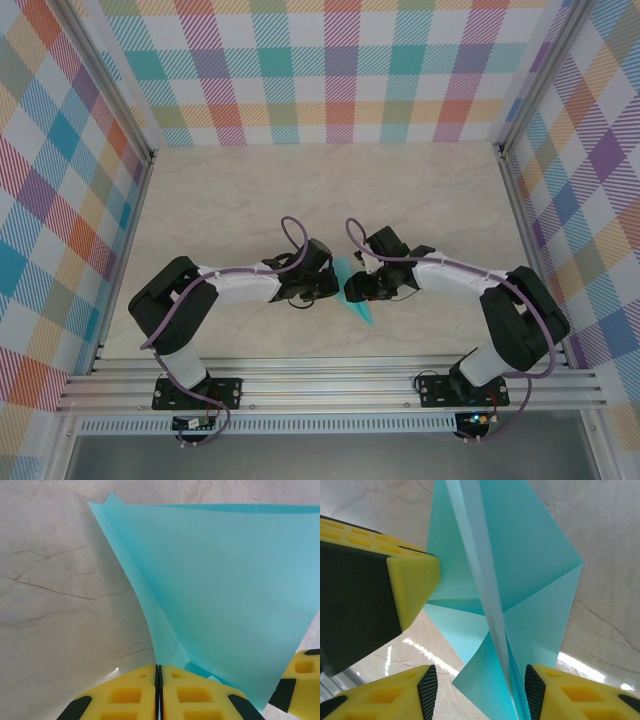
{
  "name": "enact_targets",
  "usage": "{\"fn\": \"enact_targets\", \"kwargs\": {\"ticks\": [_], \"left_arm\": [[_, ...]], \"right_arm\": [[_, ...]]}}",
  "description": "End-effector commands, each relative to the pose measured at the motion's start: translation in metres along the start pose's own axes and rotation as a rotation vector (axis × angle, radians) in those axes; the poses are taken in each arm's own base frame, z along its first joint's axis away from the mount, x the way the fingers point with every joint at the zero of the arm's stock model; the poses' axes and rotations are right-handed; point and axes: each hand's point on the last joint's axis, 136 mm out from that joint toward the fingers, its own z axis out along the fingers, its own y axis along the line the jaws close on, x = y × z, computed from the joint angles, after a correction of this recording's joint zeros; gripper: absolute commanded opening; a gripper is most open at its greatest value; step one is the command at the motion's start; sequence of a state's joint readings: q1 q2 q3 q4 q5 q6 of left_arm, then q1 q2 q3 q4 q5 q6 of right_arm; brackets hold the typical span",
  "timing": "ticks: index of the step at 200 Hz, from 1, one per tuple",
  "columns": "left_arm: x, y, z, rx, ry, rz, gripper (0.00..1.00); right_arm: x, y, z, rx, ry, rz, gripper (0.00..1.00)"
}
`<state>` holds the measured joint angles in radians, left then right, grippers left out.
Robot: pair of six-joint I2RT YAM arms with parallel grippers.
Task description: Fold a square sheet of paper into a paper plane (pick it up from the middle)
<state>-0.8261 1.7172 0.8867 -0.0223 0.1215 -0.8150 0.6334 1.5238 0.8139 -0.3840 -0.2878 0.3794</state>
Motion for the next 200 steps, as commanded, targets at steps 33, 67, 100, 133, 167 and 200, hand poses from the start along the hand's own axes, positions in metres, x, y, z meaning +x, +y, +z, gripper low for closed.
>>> {"fn": "enact_targets", "kwargs": {"ticks": [33, 67, 100, 133, 167, 200], "left_arm": [[-0.004, -0.004, -0.004, 0.031, -0.016, 0.000, 0.10], [-0.005, -0.005, -0.005, 0.031, -0.022, 0.004, 0.11], [-0.004, -0.006, -0.002, 0.037, -0.015, 0.004, 0.11], [-0.004, -0.006, -0.002, 0.039, -0.017, 0.003, 0.11], [-0.003, -0.002, -0.001, 0.033, -0.019, 0.003, 0.12], [-0.004, -0.001, -0.008, 0.032, -0.032, 0.003, 0.18]], "right_arm": [[0.000, -0.003, 0.007, 0.060, 0.034, -0.042, 0.39], [0.000, -0.011, 0.009, 0.121, 0.035, -0.050, 0.30], [0.000, -0.012, 0.010, 0.149, 0.035, -0.063, 0.24], [-0.001, -0.010, 0.011, 0.170, 0.044, -0.080, 0.20], [0.002, -0.016, 0.017, 0.227, 0.080, -0.093, 0.19], [-0.003, -0.014, 0.013, 0.251, 0.048, -0.085, 0.08]]}}
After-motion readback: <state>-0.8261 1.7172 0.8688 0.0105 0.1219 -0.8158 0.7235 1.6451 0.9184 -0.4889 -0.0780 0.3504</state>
